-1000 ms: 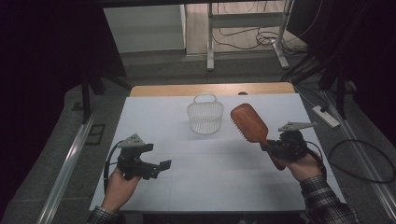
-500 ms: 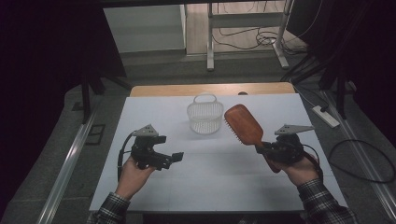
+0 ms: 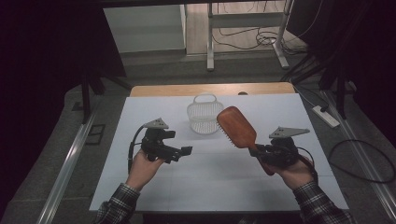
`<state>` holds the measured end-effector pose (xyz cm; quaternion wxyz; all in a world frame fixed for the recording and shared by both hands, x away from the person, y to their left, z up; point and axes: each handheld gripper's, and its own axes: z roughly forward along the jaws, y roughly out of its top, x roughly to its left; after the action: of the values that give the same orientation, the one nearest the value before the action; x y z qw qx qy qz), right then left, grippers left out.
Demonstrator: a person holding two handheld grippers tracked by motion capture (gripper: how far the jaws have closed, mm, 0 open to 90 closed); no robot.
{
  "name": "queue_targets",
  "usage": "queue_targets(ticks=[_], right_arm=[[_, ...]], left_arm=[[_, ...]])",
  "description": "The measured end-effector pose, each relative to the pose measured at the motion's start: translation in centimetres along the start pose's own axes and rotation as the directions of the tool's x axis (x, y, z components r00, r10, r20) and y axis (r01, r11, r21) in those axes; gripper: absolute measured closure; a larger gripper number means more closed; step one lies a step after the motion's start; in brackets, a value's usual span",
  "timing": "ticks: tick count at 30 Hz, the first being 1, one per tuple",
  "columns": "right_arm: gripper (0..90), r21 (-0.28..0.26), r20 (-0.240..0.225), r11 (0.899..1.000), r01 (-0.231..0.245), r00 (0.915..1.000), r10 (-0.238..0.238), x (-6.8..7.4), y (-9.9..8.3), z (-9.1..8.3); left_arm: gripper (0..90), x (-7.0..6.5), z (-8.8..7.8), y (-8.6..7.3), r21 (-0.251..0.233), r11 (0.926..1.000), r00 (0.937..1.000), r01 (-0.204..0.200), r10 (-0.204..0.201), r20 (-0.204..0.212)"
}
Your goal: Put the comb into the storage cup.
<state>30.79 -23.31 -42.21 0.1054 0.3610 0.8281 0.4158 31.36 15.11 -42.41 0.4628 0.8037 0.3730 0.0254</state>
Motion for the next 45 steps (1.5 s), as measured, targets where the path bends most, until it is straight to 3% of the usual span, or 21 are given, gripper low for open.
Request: queue_targets(ticks=[6, 10, 19, 29, 45], right_arm=[[72.2, -0.006, -0.022, 1.0, 0.012, 0.9997, -0.012, 0.8, 0.1, 0.3], [72.2, -0.018, -0.03, 1.0, 0.021, 0.9993, -0.021, 1.4, 0.2, 0.5], [72.2, -0.031, -0.065, 0.999, 0.034, 0.9972, -0.036, 2.3, 0.3, 1.0], [72.2, -0.038, -0.095, 0.998, 0.055, 0.9938, -0.058, 3.8, 0.3, 1.9], [72.2, -0.05, -0.152, 0.994, 0.097, 0.9829, -0.103, 6.0, 0.4, 3.2]], left_arm=[[0.0, -0.2, 0.9, 1.0, 0.008, 1.0, 0.9997, -0.005, 0.005, 0.023], [0.0, -0.3, 1.4, 1.5, -0.017, 0.9996, 0.9979, 0.022, -0.021, 0.061], [0.0, -0.8, 2.5, 1.7, -0.033, 0.9989, 0.9946, 0.034, -0.03, 0.099], [0.0, -0.9, 2.7, 1.7, -0.049, 0.9964, 0.9857, 0.069, -0.06, 0.157], [0.0, -1.0, 3.7, 1.9, -0.038, 0.9916, 0.9714, 0.124, -0.113, 0.209]])
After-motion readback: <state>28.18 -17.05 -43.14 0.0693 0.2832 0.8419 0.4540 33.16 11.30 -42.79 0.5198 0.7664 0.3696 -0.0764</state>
